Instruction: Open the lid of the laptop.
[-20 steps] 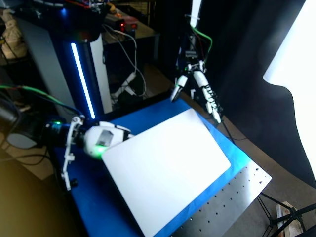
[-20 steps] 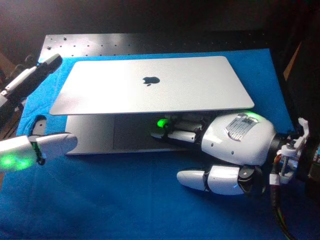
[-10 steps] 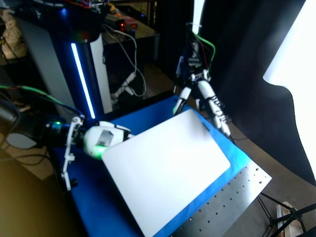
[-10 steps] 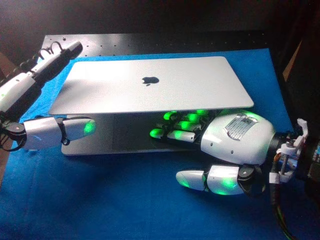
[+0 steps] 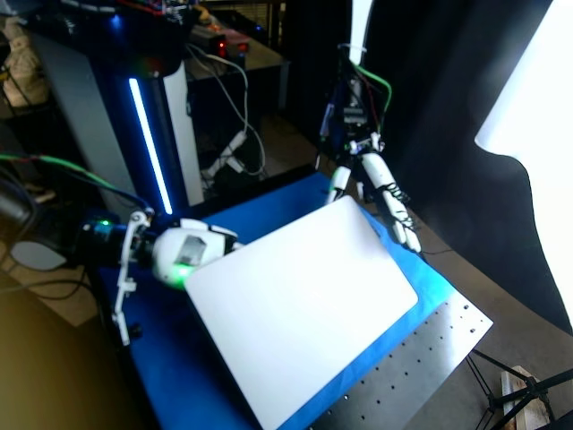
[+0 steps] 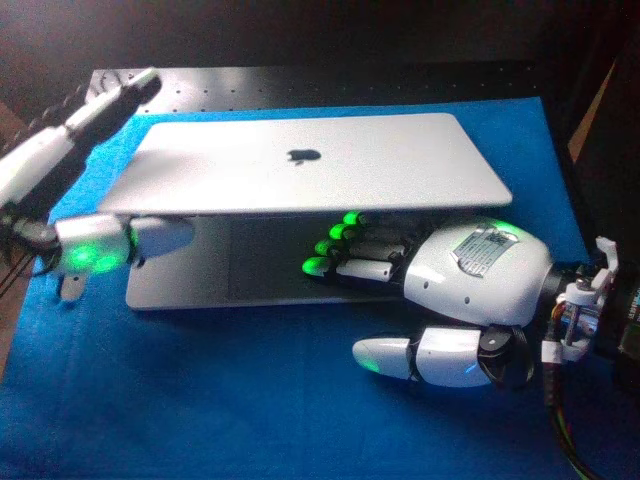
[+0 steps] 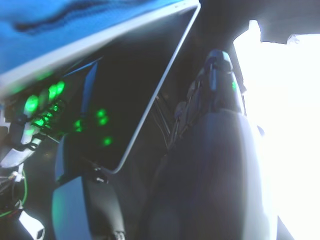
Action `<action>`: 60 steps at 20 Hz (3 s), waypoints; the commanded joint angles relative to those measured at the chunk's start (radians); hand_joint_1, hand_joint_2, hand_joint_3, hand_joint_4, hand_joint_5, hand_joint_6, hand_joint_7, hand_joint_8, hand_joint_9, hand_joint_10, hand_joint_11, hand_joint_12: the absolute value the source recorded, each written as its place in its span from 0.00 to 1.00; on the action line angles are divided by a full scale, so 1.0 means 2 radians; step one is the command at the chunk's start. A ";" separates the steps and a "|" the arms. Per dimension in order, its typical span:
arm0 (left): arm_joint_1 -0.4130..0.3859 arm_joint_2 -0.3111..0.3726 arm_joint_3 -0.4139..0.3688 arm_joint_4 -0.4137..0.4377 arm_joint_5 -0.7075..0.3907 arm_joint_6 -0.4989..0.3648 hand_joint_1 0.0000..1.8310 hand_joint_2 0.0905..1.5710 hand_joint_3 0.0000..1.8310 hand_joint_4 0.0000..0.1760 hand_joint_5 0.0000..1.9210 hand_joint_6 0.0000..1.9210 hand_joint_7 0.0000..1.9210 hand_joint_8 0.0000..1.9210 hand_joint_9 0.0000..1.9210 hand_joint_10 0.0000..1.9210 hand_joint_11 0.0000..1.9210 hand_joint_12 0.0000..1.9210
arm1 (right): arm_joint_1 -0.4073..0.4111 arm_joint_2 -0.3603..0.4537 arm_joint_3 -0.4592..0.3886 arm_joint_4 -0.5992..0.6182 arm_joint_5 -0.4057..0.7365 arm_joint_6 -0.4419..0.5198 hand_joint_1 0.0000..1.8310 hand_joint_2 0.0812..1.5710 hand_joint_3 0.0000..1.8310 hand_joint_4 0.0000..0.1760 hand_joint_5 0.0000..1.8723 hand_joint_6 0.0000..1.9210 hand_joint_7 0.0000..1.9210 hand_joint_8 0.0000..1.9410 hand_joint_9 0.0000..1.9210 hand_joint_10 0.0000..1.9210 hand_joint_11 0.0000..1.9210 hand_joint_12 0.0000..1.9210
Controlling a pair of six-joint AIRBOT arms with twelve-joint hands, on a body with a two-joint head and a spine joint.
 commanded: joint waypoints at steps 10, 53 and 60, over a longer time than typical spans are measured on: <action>-0.090 -0.019 0.033 0.002 -0.076 0.016 0.46 0.62 0.00 0.52 0.01 0.00 0.00 0.00 0.00 0.00 0.00 0.00 | 0.003 -0.011 -0.010 -0.031 0.023 0.014 0.00 0.89 0.00 0.00 0.12 0.00 0.11 0.00 0.09 0.00 0.11 0.03; -0.214 0.009 0.097 0.083 0.066 0.069 0.37 0.57 0.00 0.96 0.00 0.00 0.00 0.00 0.00 0.00 0.00 0.00 | 0.023 0.008 -0.006 -0.082 0.066 0.054 0.00 0.88 0.00 0.00 0.12 0.00 0.08 0.00 0.05 0.00 0.05 0.01; -0.131 0.088 -0.008 0.142 -0.021 0.020 0.44 0.54 0.00 0.27 0.00 0.00 0.00 0.00 0.00 0.00 0.00 0.00 | 0.022 0.077 -0.034 0.001 0.189 0.054 0.00 0.88 0.00 0.00 0.13 0.00 0.12 0.00 0.11 0.00 0.08 0.02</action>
